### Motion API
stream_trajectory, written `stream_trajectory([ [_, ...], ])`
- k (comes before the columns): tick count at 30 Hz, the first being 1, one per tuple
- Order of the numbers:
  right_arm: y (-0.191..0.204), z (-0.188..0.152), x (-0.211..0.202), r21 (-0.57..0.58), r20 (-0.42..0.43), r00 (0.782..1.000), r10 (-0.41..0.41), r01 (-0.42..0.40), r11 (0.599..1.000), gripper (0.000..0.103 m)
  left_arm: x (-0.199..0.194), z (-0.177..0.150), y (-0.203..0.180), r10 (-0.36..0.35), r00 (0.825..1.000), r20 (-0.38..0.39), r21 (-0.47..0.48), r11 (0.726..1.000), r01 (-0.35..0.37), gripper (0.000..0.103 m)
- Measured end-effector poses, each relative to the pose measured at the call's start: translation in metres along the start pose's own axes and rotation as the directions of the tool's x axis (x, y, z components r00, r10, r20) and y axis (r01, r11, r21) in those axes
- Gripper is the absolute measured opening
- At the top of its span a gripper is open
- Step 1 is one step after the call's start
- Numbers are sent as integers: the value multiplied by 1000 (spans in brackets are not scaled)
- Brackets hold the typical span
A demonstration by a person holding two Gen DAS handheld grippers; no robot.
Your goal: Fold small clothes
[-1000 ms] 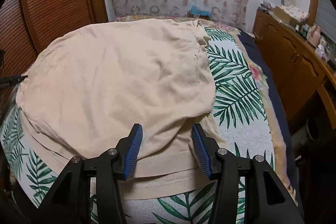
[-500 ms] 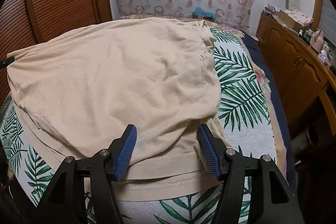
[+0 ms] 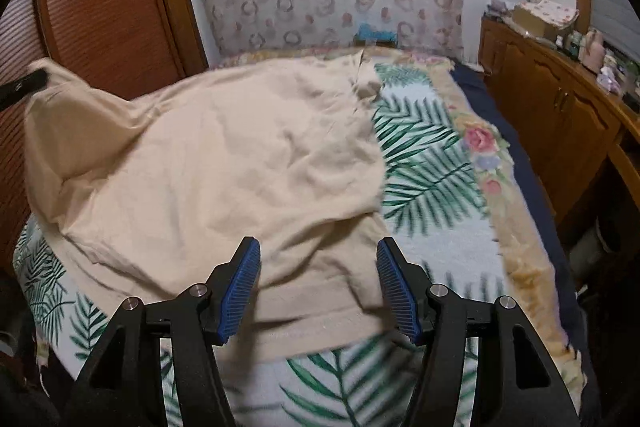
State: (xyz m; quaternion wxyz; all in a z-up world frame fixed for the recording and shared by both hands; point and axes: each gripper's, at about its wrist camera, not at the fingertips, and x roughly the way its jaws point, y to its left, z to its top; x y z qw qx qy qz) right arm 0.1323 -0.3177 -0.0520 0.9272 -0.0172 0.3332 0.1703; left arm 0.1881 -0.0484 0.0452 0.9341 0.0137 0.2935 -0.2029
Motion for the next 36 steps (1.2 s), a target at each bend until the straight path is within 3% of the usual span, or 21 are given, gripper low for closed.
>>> stream_trajectory([
  [9, -11, -15, -49, -23, 64, 997, -36, 38, 999, 63, 25, 40, -92, -167, 986, -14, 133, 977, 168, 7],
  [14, -12, -23, -65, -28, 86, 996, -30, 33, 999, 63, 38, 51, -128, -206, 978, -43, 169, 963, 210, 7],
  [22, -20, -31, -68, -8, 90, 996, -27, 28, 1000, 63, 72, 42, -147, -223, 966, -129, 160, 957, 242, 7],
  [28, -22, -28, -61, 8, 74, 997, -25, 24, 1000, 63, 71, 32, -143, -224, 964, -141, 146, 959, 244, 20],
  [30, -20, -25, -62, 5, 74, 997, -24, 24, 1000, 63, 63, 31, -139, -233, 964, -125, 144, 958, 250, 41],
  [32, -19, -22, -65, 1, 76, 997, -22, 22, 1000, 63, 55, 30, -133, -234, 967, -101, 143, 959, 247, 53],
  [36, -18, -14, -63, -21, 74, 997, -16, 18, 1000, 63, 41, 28, -114, -198, 978, -68, 146, 968, 206, 57],
])
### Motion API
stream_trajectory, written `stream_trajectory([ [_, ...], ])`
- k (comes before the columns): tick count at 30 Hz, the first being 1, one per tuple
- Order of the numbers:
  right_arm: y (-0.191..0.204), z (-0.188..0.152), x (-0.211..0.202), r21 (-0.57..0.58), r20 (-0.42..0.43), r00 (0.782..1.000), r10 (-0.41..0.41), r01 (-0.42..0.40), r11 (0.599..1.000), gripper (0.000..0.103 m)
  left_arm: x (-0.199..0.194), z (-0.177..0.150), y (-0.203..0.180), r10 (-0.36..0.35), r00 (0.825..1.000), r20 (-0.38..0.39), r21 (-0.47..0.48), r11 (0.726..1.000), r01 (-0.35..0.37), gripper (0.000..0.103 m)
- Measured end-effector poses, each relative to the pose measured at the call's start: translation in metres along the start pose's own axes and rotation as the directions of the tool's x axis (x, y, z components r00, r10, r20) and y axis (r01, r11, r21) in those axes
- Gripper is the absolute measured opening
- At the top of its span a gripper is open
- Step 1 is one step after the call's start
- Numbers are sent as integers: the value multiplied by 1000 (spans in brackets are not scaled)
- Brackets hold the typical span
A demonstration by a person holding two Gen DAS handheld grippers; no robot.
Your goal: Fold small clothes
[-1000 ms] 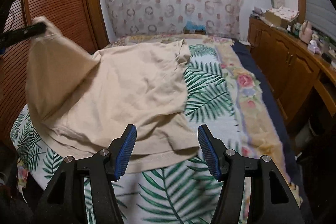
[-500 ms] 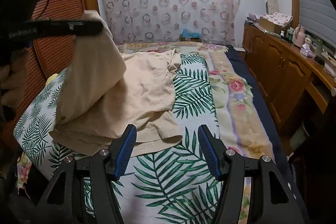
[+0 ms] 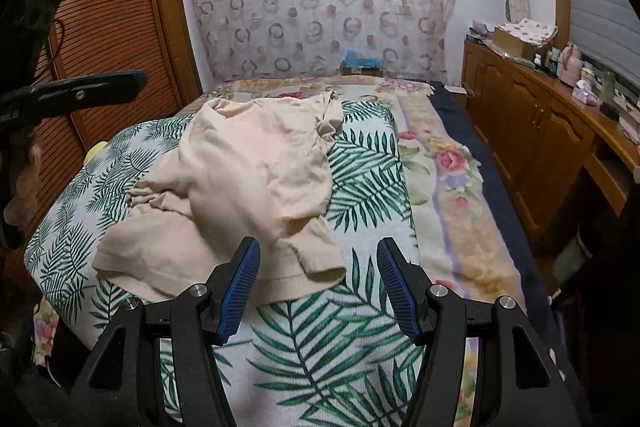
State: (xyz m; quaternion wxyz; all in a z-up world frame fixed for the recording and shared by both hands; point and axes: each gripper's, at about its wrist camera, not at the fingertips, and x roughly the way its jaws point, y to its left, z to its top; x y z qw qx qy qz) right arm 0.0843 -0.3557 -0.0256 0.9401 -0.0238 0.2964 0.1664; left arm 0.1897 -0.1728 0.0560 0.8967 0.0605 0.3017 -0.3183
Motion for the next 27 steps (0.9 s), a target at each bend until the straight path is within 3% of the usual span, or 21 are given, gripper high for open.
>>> stream_trajectory([
  [1, 0, 4, 2, -1, 1, 1000, 2, -2, 1000, 63, -2, -2, 4, 8, 1000, 0, -2, 1000, -8, 61],
  [2, 1, 6, 3, -1, 2, 1000, 3, -3, 1000, 63, -3, -5, 10, 17, 1000, 1, -4, 1000, -17, 73],
  [3, 2, 10, 5, -3, 3, 1000, 8, -8, 1000, 63, -7, -10, 19, 34, 999, 11, -7, 999, -34, 76],
  [9, 17, 31, 28, -34, -7, 999, 53, -53, 998, 63, -10, -33, 69, 116, 993, -8, -48, 992, -116, 77],
  [16, 58, 52, 72, -115, -60, 987, 147, -153, 981, 63, -21, -68, 136, 225, 974, -24, -136, 964, -226, 77],
  [21, 106, 65, 110, -204, -134, 961, 242, -266, 942, 63, -29, -90, 159, 284, 958, -30, -161, 945, -285, 77],
  [27, 159, 72, 149, -291, -226, 917, 329, -385, 876, 63, -33, -110, 173, 297, 954, -42, -191, 935, -300, 77],
])
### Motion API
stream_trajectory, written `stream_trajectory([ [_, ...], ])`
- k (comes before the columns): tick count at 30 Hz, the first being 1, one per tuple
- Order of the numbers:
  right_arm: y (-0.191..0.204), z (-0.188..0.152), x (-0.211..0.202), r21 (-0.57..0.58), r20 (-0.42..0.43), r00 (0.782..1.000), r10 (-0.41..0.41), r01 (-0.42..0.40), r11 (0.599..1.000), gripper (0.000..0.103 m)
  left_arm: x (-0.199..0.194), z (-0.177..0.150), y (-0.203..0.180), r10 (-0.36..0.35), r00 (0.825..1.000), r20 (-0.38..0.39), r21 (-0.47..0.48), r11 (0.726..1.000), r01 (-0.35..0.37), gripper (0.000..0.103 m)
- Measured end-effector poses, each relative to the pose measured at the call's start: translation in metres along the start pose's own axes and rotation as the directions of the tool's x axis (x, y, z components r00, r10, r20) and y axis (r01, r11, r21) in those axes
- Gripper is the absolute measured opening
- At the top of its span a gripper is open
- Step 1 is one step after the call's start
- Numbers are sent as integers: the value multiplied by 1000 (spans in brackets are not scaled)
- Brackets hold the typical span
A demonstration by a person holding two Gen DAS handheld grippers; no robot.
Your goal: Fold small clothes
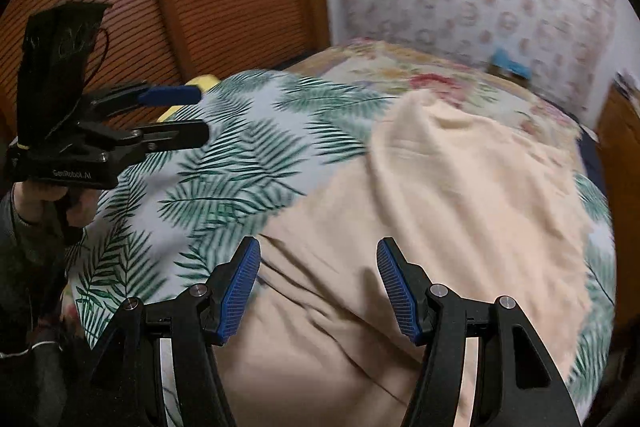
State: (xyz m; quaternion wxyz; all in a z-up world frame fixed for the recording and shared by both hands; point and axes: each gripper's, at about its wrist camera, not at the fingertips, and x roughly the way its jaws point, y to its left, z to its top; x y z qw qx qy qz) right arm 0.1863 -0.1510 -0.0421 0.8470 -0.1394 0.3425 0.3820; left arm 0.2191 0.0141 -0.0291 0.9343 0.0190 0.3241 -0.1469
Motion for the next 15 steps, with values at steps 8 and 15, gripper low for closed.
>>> stream_trajectory([
  [8, 12, 14, 46, -43, -75, 996, 49, -53, 998, 63, 0, -11, 19, 3, 1000, -7, -24, 1000, -3, 77],
  [15, 23, 13, 61, -111, -122, 992, -27, 13, 994, 63, 3, -15, 22, 1, 1000, -9, -32, 999, -2, 77],
])
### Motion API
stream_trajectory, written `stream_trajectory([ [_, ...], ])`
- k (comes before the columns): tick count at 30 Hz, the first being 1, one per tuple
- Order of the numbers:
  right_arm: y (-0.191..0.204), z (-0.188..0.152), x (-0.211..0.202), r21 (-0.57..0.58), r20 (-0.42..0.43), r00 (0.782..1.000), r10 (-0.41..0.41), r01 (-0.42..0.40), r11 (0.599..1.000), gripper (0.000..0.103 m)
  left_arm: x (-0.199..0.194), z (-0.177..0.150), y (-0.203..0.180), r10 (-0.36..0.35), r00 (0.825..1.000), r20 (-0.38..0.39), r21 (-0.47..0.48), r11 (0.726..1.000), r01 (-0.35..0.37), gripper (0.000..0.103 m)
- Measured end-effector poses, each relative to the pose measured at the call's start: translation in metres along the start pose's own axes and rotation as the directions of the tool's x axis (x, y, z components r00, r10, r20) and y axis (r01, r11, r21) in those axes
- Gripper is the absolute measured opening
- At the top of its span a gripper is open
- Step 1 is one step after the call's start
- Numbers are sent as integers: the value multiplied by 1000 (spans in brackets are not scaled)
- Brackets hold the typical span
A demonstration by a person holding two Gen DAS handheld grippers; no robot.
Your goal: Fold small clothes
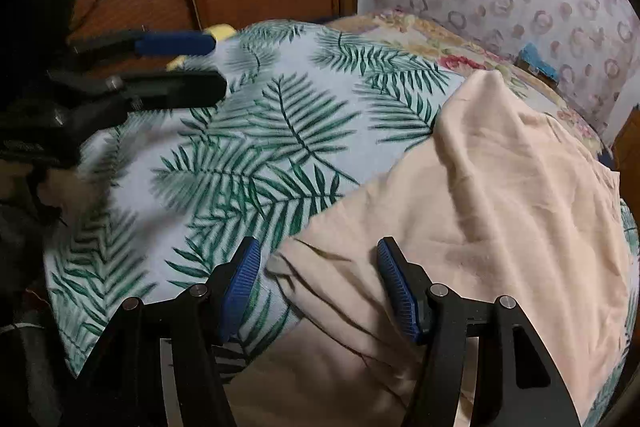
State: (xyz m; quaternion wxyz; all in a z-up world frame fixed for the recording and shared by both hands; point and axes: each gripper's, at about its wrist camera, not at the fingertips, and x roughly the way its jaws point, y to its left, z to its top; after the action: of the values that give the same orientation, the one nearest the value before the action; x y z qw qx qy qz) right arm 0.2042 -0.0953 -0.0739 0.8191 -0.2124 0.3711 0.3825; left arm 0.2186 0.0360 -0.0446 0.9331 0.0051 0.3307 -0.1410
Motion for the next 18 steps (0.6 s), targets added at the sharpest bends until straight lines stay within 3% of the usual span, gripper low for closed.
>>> stream_trajectory([
  [2, 7, 3, 5, -25, -3, 1000, -30, 30, 999, 56, 1, 0, 1, 10, 1000, -2, -2, 1000, -10, 77],
  [5, 11, 5, 8, -43, 9, 998, -67, 67, 997, 39, 1, 0, 3, 7, 1000, -1, -16, 1000, -7, 77],
  [6, 10, 5, 8, -42, 12, 997, -78, 79, 996, 21, 0, -1, 3, 8, 1000, -2, -17, 1000, -8, 77],
  [7, 8, 6, 8, -43, 11, 996, -90, 91, 995, 10, 0, -1, 3, 9, 1000, -3, -16, 1000, -9, 77],
  [13, -11, 8, -11, 35, 69, 996, -47, 45, 998, 9, 0, -1, 0, 6, 1000, -9, -11, 1000, -6, 77],
  [18, -44, 18, -46, 73, 145, 984, -101, 91, 993, 9, 2, 0, -3, -5, 1000, -13, -5, 1000, 5, 77],
])
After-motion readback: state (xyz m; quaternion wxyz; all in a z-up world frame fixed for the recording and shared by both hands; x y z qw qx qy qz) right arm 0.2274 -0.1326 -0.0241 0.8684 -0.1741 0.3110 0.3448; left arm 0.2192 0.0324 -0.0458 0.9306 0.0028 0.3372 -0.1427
